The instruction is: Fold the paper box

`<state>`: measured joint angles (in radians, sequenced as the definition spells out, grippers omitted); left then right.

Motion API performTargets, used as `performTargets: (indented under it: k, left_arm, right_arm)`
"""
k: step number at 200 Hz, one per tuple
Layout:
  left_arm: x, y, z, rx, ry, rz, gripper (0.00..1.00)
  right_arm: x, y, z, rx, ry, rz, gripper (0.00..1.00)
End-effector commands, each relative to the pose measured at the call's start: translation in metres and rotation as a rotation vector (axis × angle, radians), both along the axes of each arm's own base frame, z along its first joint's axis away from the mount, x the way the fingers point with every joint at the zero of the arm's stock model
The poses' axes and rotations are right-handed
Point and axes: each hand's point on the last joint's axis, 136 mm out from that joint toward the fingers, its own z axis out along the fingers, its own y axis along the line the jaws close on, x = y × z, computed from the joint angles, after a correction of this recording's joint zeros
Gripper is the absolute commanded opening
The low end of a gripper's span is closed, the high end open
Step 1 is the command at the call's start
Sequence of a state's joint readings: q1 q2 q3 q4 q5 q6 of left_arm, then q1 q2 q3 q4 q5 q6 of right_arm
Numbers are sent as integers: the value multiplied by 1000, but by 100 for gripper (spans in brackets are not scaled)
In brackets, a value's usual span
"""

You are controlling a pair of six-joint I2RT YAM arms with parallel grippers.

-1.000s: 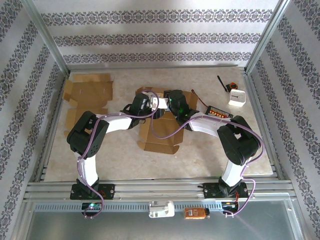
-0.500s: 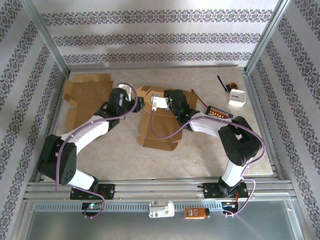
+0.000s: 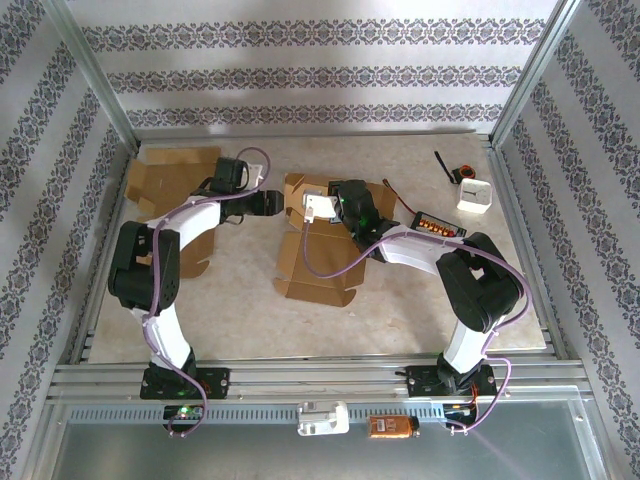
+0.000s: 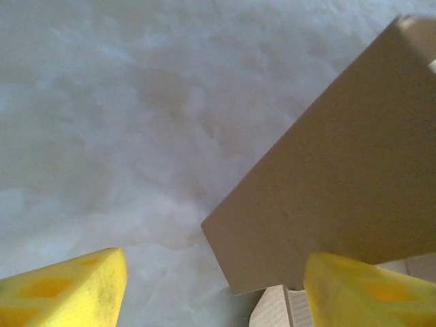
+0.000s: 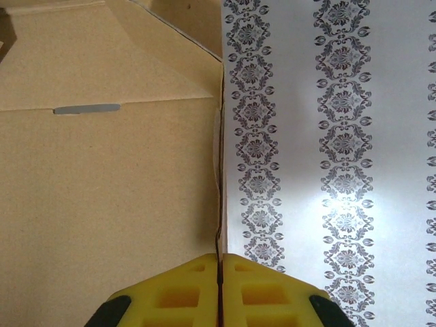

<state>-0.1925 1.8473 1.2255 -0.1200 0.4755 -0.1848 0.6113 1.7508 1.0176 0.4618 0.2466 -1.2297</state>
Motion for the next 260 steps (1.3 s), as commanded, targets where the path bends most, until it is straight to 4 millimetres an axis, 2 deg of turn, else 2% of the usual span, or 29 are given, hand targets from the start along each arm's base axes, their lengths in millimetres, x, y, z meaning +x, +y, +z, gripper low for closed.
performTargets:
  k: [1,17,38,49,68,99,122,144,160,191,210,220,224,230,246,260]
  left_arm:
    - [14,-20,17,-75,-76,-111,69]
    - [13,-30,17,-116,-96,-162,69]
    - [-3,-41,30,-182,-163,-247,70]
    - [-12,-40,33,-192,-203,-257,71]
    - [-15,-34,38,-173,-246,-226,75]
    - [-5,-24,35,-114,-272,-168,82]
    - [18,-8,19,-3,-282,-86,84]
    - [38,-5,5,45,-268,-62,83]
    - [44,-15,1,39,-265,-101,74]
    - [44,-41,6,-14,-297,-209,31]
    - [45,-46,5,-3,-314,-246,11]
    - [46,-46,8,18,-352,-262,3]
    - [47,-46,9,24,-373,-270,1]
    - [48,-46,11,34,-405,-279,0]
    - [51,-47,16,54,-490,-302,0]
    - [52,-51,22,59,-560,-337,0]
  right_arm:
    - [-6,0,-3,-5,23,7,8]
    - [-4,0,-5,-10,31,-1,8]
    - [-1,-1,-10,-23,38,-15,8]
    - [3,0,-11,-24,38,-24,8]
    - [11,1,-9,-29,31,-45,8]
    - [19,2,-5,-38,25,-60,9]
    - [21,1,-2,-28,25,-79,8]
    - [18,1,0,-22,28,-85,9]
    - [12,1,-2,-28,32,-83,9]
    - [0,-1,-9,-7,52,-91,9]
    - [-7,0,-10,17,71,-90,11]
    - [-13,1,-8,51,108,-89,24]
    - [-17,0,-6,73,130,-94,37]
    - [-26,2,-7,109,194,-84,48]
    - [-62,3,4,255,461,-64,66]
    - [-84,0,34,426,656,-86,75]
